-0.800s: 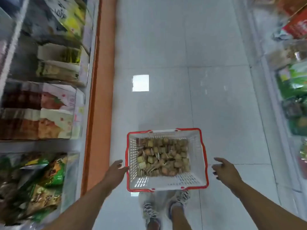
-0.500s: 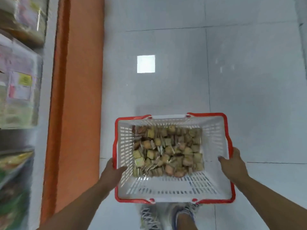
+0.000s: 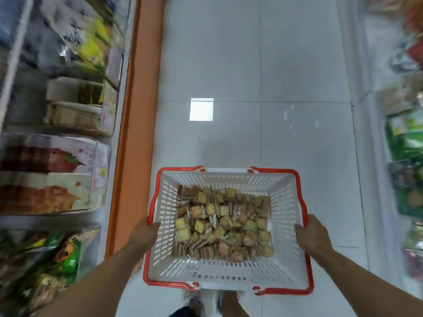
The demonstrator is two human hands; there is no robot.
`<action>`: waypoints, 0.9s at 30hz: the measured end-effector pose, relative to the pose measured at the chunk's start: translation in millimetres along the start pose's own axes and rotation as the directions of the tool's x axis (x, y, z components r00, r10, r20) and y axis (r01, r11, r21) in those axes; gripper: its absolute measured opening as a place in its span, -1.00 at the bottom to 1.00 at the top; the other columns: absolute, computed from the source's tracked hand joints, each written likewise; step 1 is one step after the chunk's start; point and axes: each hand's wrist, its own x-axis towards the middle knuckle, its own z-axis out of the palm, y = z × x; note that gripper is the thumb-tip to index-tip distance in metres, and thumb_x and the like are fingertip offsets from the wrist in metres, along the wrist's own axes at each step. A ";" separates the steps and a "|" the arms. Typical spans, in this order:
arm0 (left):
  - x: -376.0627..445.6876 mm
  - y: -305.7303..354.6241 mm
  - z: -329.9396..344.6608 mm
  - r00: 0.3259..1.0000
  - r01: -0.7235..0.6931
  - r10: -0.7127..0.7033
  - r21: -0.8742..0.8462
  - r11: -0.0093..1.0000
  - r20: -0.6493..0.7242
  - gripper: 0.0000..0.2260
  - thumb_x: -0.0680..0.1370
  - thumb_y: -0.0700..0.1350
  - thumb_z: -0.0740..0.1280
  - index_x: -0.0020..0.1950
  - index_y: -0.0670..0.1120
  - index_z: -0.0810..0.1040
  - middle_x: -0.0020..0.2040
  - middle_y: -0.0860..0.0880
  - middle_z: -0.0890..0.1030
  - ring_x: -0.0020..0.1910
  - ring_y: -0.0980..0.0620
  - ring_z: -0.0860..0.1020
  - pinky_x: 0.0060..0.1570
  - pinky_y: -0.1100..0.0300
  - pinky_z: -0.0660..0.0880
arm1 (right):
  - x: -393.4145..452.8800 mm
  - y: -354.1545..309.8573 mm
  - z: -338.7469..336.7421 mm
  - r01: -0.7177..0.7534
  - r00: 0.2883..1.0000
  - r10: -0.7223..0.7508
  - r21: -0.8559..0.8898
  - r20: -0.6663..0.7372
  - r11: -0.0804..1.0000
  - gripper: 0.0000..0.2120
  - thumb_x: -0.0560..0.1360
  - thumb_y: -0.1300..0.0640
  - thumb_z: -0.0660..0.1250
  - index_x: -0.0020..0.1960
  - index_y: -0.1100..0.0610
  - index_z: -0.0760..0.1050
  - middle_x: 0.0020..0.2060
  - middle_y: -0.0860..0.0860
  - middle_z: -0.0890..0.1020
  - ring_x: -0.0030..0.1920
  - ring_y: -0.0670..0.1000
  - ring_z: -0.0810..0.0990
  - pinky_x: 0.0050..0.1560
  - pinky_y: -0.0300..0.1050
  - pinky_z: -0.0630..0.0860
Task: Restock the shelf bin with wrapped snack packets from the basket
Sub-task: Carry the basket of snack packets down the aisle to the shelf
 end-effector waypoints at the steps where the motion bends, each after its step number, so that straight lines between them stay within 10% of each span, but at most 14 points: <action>1: -21.8 20.3 -18.7 1.000 -0.021 0.020 -0.035 0.999 -0.017 -0.57 0.68 -0.09 0.29 0.53 -0.18 0.37 0.41 -0.25 0.52 0.30 -0.29 0.52 0.29 0.00 0.44 | -13.9 -18.9 -29.6 0.009 1.000 -0.009 0.008 -0.009 1.000 -0.88 0.59 0.19 0.28 0.10 0.18 0.42 -0.04 0.09 0.55 -0.06 0.14 0.55 -0.02 -0.02 0.51; 9: -89.4 175.7 -159.7 0.986 -0.165 0.159 -0.159 0.973 -0.050 -0.57 0.68 -0.12 0.28 0.53 -0.21 0.38 0.40 -0.24 0.53 0.27 -0.24 0.54 0.17 0.08 0.44 | -57.1 -179.1 -203.3 0.006 0.997 0.008 0.187 -0.074 0.982 -0.88 0.51 0.27 0.30 0.00 0.26 0.57 -0.12 0.18 0.67 -0.13 0.21 0.65 -0.07 0.06 0.62; 27: 80.6 523.2 -357.3 0.960 -0.224 0.239 0.113 0.968 -0.149 -0.60 0.66 -0.10 0.25 0.45 -0.26 0.44 0.32 -0.32 0.57 0.22 -0.32 0.57 0.15 -0.04 0.54 | 113.4 -510.0 -334.4 -0.171 0.981 0.192 0.529 0.015 0.831 -0.83 0.50 0.40 0.31 0.07 0.41 0.57 0.03 0.34 0.65 0.04 0.31 0.65 0.19 0.27 0.58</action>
